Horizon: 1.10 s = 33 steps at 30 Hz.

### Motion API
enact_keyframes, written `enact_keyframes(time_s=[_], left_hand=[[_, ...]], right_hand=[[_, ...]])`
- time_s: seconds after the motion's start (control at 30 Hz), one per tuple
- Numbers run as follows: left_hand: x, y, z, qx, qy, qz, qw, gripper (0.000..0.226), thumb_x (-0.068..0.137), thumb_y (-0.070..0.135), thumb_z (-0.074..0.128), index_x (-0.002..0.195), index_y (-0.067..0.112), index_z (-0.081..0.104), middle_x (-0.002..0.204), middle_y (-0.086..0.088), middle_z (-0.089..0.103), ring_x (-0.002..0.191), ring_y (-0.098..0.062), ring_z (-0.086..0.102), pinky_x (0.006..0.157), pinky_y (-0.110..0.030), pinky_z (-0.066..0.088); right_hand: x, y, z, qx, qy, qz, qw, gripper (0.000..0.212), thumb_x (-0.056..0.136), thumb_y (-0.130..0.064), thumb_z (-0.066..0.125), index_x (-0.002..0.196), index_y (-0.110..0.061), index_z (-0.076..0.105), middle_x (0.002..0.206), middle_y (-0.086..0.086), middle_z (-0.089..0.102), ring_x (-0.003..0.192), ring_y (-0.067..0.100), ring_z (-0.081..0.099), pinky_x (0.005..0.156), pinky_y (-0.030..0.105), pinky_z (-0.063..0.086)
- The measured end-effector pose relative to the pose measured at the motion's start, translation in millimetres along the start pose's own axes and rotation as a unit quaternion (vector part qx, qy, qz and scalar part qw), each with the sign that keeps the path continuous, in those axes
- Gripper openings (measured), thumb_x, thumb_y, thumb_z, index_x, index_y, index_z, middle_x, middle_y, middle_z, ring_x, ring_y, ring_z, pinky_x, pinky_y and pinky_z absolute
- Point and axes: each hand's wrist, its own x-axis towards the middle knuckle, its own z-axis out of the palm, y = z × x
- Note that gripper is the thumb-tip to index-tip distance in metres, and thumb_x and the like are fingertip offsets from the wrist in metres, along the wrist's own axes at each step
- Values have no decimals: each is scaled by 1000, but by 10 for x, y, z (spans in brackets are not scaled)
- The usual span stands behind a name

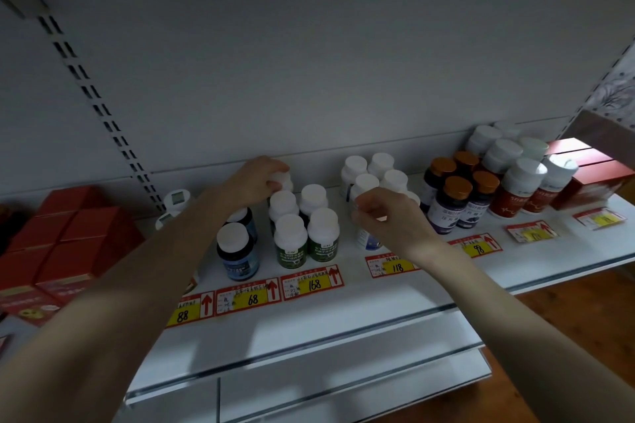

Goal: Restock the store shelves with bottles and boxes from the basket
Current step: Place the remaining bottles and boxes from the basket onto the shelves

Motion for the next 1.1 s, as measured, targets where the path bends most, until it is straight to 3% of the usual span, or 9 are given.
enact_keyframes(time_s=[0.27,0.5,0.9,1.0,1.1], left_hand=[[-5,-7,-26,12,-20,-13,1000,47,92,6,53,138,4,39,134,-21,44,124,-30,40,96,-23,28],[-21,32,-38,17,-29,-18,999,47,94,6,50,139,3,36,140,-18,41,127,-28,38,99,-23,27],[-49,77,-44,43,-30,-23,998,46,94,7,50,138,1,37,140,-18,42,126,-29,40,99,-24,28],[-73,87,-27,40,-9,-30,999,44,95,8,47,138,0,37,138,-20,43,125,-30,41,98,-24,28],[-155,157,-28,37,60,-34,997,40,97,9,44,135,-1,41,134,-22,45,123,-32,42,97,-25,28]], right_hand=[[27,47,-12,-14,-12,-12,1000,16,91,-16,54,103,-7,61,102,7,65,95,20,61,82,27,47],[61,94,-33,-20,-17,-31,999,20,92,-16,53,109,-9,60,102,0,61,90,10,55,77,18,39],[102,216,-102,-32,-31,-44,998,20,92,-18,53,110,-10,58,110,4,62,91,9,54,75,16,38],[102,197,-113,-64,-38,-69,995,22,93,-18,51,113,-9,58,111,5,62,90,8,52,73,13,37],[85,148,-133,-76,-48,-89,992,24,93,-16,49,115,-7,57,109,5,61,92,10,53,77,17,38]])
